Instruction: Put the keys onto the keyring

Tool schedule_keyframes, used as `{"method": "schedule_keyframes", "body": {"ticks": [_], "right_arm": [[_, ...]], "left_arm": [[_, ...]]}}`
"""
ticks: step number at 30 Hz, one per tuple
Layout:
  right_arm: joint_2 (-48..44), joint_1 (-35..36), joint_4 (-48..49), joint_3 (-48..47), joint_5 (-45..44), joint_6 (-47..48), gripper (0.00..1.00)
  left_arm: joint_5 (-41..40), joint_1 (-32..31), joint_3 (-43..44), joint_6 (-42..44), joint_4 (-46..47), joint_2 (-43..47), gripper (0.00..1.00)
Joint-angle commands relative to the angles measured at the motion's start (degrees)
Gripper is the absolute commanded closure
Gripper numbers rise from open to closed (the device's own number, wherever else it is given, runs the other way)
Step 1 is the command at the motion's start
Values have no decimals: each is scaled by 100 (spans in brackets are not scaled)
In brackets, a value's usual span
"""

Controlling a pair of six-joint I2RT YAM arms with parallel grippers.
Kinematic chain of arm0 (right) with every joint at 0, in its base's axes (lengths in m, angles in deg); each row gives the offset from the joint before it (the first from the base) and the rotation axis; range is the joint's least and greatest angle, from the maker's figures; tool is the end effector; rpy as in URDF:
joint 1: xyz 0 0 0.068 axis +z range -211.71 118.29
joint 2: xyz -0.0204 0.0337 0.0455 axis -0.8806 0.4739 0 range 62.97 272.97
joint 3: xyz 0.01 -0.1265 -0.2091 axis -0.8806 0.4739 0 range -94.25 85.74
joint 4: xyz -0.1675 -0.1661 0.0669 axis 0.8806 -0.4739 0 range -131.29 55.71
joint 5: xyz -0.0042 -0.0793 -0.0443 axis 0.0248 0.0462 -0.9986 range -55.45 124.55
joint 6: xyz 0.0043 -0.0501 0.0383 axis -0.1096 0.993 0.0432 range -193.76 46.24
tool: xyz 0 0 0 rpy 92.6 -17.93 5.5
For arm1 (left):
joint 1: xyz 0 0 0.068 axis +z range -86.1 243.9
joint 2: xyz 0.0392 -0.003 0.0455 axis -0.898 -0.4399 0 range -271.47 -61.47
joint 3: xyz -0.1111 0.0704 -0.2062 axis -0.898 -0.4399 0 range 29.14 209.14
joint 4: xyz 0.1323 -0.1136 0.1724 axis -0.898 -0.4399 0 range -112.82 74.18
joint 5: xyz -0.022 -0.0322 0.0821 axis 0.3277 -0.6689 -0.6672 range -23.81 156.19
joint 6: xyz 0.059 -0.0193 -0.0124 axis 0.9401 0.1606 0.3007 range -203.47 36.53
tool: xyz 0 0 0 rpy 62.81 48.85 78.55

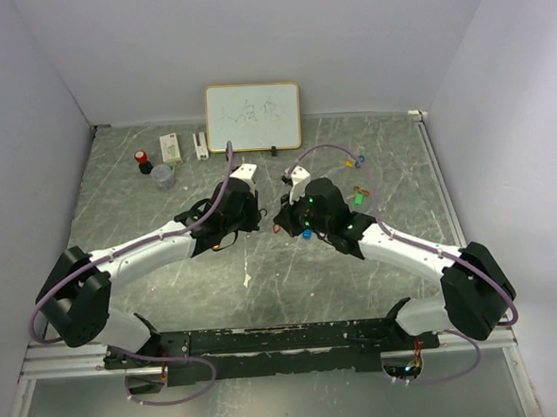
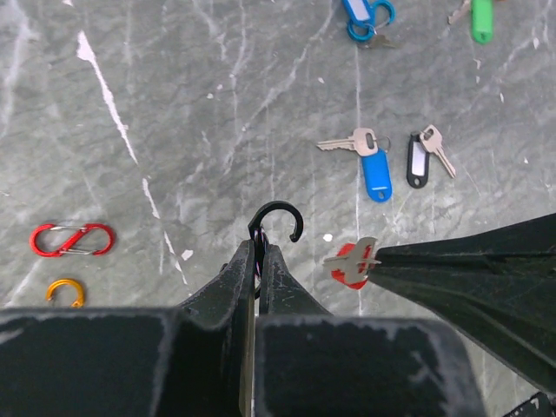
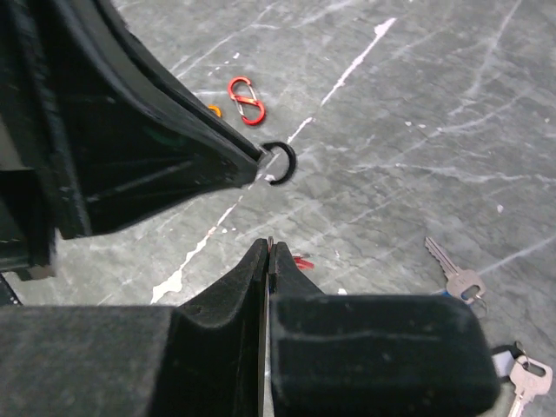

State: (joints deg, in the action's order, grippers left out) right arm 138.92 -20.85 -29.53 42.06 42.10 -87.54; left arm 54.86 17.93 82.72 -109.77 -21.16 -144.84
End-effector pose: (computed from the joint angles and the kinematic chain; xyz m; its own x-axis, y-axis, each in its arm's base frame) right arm 0.2195 0.1985 0.2140 -0.5147 -0.1331 -0.8470 -0.6323 0.7260 0.2702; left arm 0.2290 -0.2232 0.2155 -0.6215 0.0178 -0.7832 0.3546 0.8978 -0.2610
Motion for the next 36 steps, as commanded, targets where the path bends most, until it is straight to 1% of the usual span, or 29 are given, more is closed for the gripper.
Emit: {"method": "schedule_keyframes", "body": {"ticks": [1, 15, 36], "right_arm": [[-91, 123, 332, 29, 184, 198, 100], [171, 326, 239, -182, -142, 236, 100], [224, 332, 267, -219, -515, 179, 100]], "left_arm": [[547, -30, 174, 93, 263, -97, 93], [811, -34, 181, 73, 326, -24, 93], [1071, -34, 110, 82, 240, 213, 93]]}}
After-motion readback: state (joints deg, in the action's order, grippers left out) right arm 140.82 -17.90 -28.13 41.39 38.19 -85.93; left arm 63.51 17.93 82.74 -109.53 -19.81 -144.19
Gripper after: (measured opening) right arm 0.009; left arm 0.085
